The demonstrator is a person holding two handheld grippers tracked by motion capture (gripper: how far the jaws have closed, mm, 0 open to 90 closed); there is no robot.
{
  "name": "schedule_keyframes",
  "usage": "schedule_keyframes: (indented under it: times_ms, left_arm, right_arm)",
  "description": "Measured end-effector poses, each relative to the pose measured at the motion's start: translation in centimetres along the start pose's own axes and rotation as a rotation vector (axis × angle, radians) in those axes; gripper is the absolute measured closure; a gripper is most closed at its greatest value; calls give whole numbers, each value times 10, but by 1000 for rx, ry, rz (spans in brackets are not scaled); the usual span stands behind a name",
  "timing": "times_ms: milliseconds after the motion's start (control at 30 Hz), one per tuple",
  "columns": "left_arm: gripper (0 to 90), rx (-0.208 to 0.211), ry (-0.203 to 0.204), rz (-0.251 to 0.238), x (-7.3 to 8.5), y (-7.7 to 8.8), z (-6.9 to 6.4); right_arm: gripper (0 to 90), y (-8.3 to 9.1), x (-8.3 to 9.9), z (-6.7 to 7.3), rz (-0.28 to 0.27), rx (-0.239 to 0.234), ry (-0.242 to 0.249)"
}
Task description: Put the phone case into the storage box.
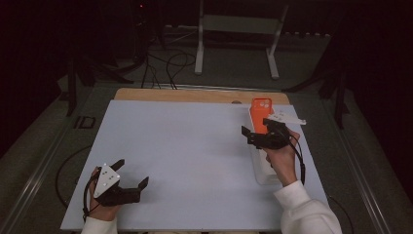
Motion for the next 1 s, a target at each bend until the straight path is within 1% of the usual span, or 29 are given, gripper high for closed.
schedule_keyframes:
  times_ms: [167, 267, 400, 433, 500, 600, 667, 700, 733, 833, 1000]
  left_arm:
    - [3, 0, 4, 0, 0, 0, 0]
    - [3, 3, 0, 4, 0, 0, 0]
    - [2, 3, 4, 4, -1, 0, 0]
    - [2, 2, 5, 3, -1, 0, 1]
    - [2, 1, 7, 4, -1, 0, 1]
    - [2, 3, 6, 5, -1, 0, 1]
    - [2, 4, 5, 6, -1, 0, 1]
    - [2, 4, 5, 6, -1, 0, 1]
    - [2, 2, 5, 6, -2, 0, 1]
    - [2, 4, 6, 3, -2, 1, 2]
    - [2, 5, 6, -1, -3, 2, 2]
  right_arm:
    - [86, 9, 9, 14, 8, -24, 37]
    - [86, 14, 14, 21, -1, -52, 34]
    - [86, 19, 23, 29, 3, -79, 44]
    - [86, 20, 26, 31, -3, -82, 56]
    - [86, 22, 30, 34, -6, -85, 62]
    - [86, 26, 37, 39, -16, -105, 75]
    - [86, 28, 42, 41, -21, -112, 93]
    - [86, 28, 42, 41, -21, -112, 93]
    - [86, 30, 48, 43, -19, -118, 97]
    - [86, 32, 56, 45, -30, -145, 88]
    - [86, 35, 68, 52, -61, -178, 118]
Point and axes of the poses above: each handheld gripper's, and its own axes: y roughly backward along the jaws, x roughly out of its underside, z roughly to its left, the point moved 1 cm from there along -y, roughly forward along the jaws, and after that the axes turned 13 degrees about -x, right-handed, at the moved point
